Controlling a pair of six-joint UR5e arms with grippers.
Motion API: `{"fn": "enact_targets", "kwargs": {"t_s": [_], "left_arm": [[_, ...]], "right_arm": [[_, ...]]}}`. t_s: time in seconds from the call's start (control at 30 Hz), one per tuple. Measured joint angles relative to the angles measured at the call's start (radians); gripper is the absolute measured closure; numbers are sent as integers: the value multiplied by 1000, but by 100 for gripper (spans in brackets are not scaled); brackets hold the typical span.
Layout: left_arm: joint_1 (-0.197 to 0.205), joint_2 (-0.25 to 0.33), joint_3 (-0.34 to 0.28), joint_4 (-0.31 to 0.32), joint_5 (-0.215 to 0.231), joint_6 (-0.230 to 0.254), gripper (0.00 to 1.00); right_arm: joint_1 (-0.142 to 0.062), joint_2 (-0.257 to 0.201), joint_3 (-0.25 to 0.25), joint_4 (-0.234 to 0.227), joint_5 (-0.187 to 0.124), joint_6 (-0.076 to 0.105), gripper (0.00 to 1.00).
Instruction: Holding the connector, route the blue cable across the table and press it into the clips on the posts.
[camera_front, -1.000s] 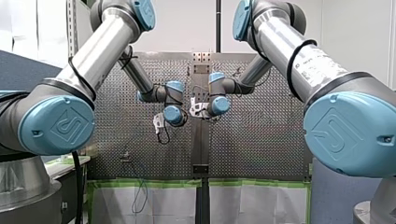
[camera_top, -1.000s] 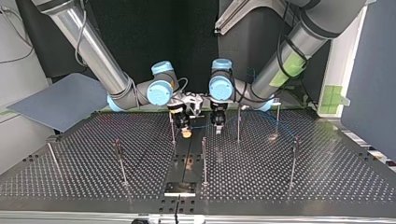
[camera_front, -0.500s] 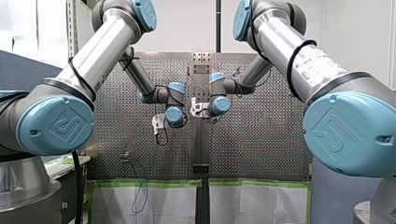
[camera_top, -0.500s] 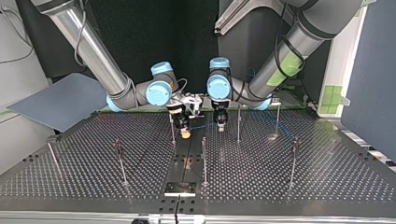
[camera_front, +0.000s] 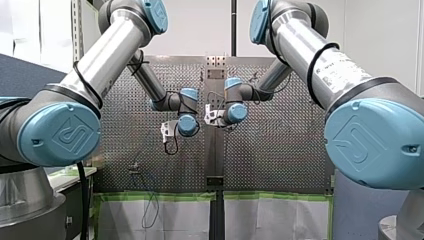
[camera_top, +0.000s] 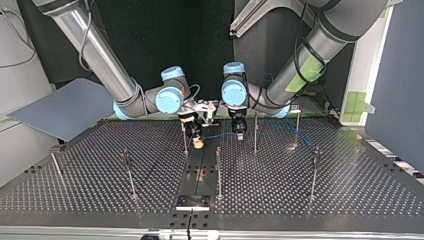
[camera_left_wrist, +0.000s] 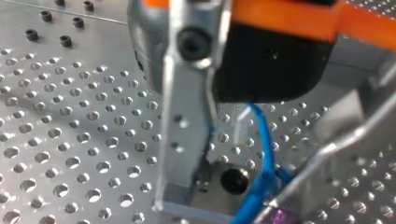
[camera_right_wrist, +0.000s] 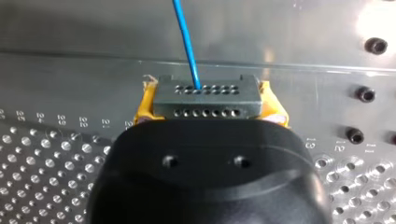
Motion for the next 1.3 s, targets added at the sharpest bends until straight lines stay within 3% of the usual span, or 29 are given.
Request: {"fn": "enact_targets", "kwargs": {"t_s": [0.23, 0.5, 0.67, 0.9, 1.1, 1.3], "left_arm": [[-6, 2, 0, 12, 34, -11, 100], [-10, 23, 0, -31, -1, -47, 100], [-2, 50, -17, -65, -9, -75, 100], [-4, 106, -73, -63, 30, -81, 100], [-11, 162, -124, -88, 60, -65, 100], [-17, 222, -164, -118, 71, -60, 100]], "right_arm": [[0, 0, 0, 2, -2, -1, 100], [-1, -17, -12, 38, 10, -19, 100], [4, -54, -8, 77, 34, -13, 100], [11, -116, 36, 139, 49, -6, 100], [6, -171, 89, 159, 47, 16, 100], [13, -230, 148, 178, 47, 21, 100]]}}
